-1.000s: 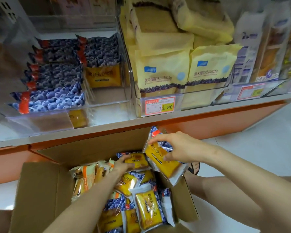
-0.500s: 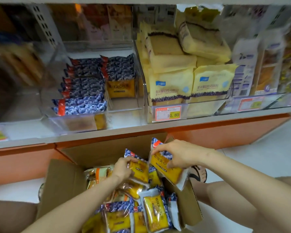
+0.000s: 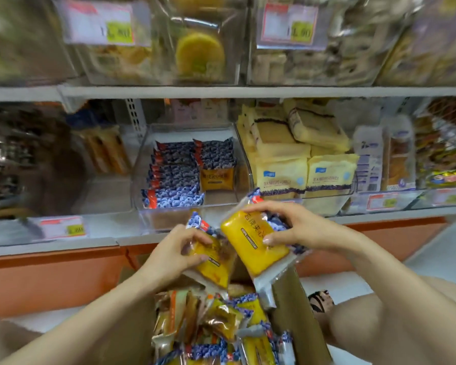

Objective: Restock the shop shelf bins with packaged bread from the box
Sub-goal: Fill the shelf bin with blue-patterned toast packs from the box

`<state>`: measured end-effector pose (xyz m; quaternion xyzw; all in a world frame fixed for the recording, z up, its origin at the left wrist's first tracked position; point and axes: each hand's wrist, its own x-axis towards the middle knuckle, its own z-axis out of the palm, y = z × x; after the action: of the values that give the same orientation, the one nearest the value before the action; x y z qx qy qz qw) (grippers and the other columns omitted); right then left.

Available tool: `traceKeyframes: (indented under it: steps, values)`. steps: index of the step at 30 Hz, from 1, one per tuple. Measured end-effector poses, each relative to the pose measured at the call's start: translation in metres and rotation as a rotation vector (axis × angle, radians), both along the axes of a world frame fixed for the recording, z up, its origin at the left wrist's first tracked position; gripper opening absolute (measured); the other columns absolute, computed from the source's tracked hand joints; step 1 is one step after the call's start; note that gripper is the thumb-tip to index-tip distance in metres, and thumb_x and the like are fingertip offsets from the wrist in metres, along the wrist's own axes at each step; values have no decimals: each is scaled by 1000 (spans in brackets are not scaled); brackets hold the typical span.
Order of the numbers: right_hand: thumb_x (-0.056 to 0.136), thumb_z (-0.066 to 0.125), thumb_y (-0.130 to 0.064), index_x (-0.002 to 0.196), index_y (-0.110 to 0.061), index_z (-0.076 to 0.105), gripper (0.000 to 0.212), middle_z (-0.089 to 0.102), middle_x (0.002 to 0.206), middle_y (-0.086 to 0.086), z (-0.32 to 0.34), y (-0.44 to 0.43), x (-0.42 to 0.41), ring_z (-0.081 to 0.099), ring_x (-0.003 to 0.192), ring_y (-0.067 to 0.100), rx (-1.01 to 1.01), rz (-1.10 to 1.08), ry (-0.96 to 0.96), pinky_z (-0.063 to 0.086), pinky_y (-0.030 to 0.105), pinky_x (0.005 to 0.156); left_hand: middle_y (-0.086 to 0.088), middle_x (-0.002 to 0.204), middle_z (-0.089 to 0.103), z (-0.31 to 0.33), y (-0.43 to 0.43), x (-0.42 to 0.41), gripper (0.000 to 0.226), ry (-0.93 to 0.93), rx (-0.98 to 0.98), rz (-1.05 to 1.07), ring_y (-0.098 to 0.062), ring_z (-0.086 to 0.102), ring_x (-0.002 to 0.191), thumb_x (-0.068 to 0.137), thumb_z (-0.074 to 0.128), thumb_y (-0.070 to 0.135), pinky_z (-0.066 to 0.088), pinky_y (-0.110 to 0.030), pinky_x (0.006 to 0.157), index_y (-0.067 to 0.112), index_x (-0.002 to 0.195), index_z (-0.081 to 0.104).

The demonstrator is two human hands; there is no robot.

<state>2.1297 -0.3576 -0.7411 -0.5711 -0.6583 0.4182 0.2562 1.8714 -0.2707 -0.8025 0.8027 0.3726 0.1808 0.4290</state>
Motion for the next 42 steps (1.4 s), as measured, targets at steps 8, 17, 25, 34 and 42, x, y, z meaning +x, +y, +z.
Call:
traceKeyframes:
  steps: [8,17,25,34,42]
  values:
    - [82,66,2,114,-47,50,61,46,134,-18,53,74,-21,39,127,2,268,-158,-140,39,21,94,0,101,59,58,58,-23,37,-215,114,169,-16,55,98,77,74,9,42,-33,89,44,84,65]
    - [87,55,1,129,-42,45,61,45,135,-3,45,204,-26,60,98,29,84,-73,-730,53,39,69,14,91,60,61,84,-38,24,-315,-38,349,-13,54,89,80,68,1,43,-23,68,26,78,65]
    - [85,61,4,122,-29,57,50,38,146,-4,23,231,-29,36,131,18,-165,189,-808,39,32,101,1,103,57,60,97,-49,15,-367,-81,473,1,49,81,83,67,5,43,-11,59,18,91,66]
    - [82,41,11,126,-25,56,58,47,129,4,-22,222,-37,48,115,27,-27,200,-959,45,40,94,5,105,55,60,101,-40,19,-375,-44,467,13,40,80,84,65,4,33,2,53,14,101,66]
    - [84,44,10,110,-22,65,46,54,114,2,14,210,-39,54,97,21,30,52,-861,47,28,69,2,111,56,60,104,-32,20,-398,-55,478,-9,46,101,83,66,4,35,-9,67,16,98,67]
